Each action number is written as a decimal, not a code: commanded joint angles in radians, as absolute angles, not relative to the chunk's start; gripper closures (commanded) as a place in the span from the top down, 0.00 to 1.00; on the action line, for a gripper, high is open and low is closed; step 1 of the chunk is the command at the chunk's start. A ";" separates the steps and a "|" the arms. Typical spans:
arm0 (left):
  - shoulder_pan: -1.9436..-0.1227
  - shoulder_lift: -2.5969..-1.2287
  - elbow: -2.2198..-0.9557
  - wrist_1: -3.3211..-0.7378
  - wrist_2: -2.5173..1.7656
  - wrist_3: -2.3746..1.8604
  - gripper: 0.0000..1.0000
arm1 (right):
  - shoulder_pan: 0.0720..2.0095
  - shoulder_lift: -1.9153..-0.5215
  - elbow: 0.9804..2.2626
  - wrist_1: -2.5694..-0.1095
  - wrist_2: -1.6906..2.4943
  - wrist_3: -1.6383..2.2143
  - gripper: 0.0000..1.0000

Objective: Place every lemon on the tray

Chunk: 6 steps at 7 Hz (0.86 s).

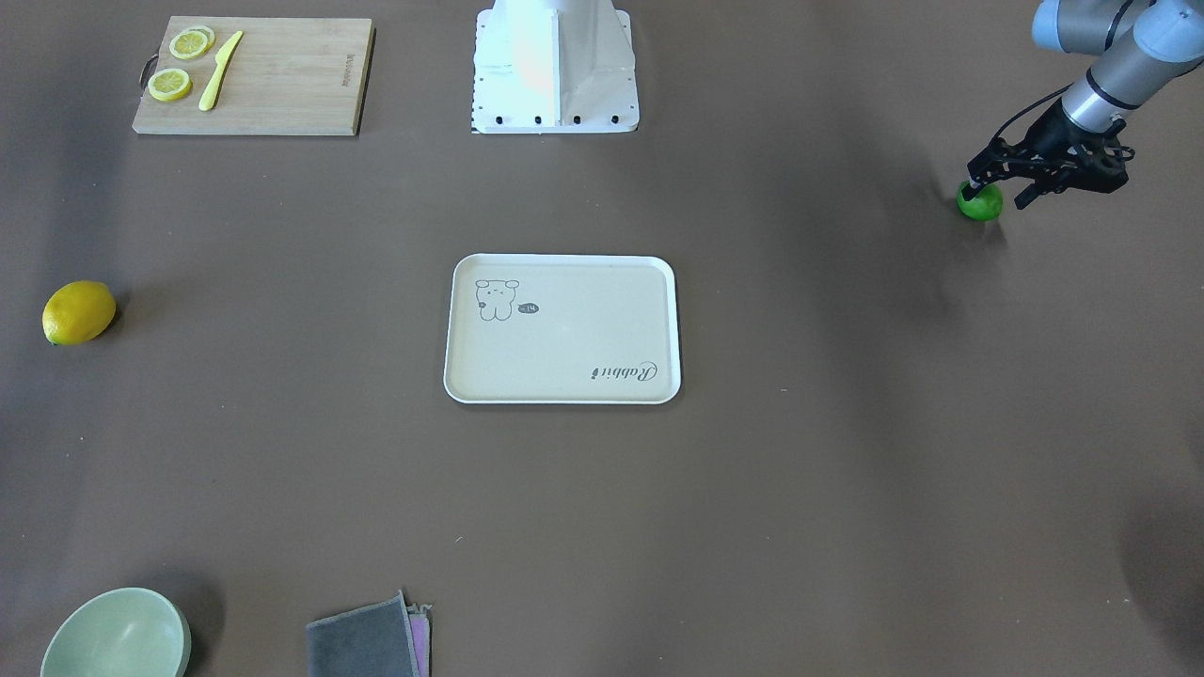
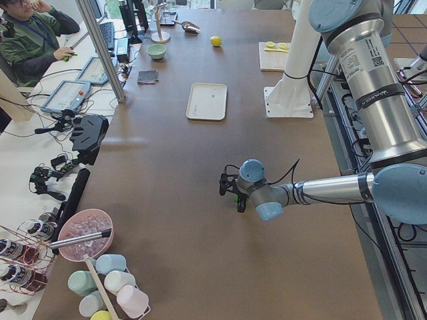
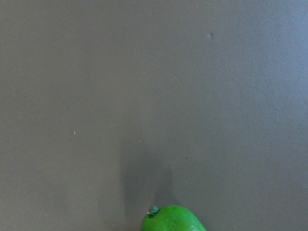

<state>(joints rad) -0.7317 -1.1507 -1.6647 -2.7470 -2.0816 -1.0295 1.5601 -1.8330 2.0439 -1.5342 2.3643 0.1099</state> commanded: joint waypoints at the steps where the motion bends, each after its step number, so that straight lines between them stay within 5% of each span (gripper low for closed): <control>1: -0.698 -1.152 -1.622 -2.816 -2.063 -1.032 0.98 | 1.560 -1.833 2.043 -1.534 2.364 0.109 1.00; 2: -0.698 -1.152 -1.602 -2.851 -2.063 -1.029 0.81 | 1.560 -1.833 2.043 -1.534 2.364 0.109 1.00; 4: -0.698 -1.152 -1.595 -2.894 -2.059 -1.032 0.22 | 1.560 -1.833 2.043 -1.534 2.364 0.110 1.00; 5: -0.698 -1.151 -1.597 -2.934 -2.062 -1.035 0.00 | 1.560 -1.833 2.043 -1.535 2.364 0.110 1.00; 6: -0.698 -1.158 -1.606 -2.944 -2.063 -1.037 0.00 | 1.560 -1.833 2.042 -1.536 2.364 0.110 1.00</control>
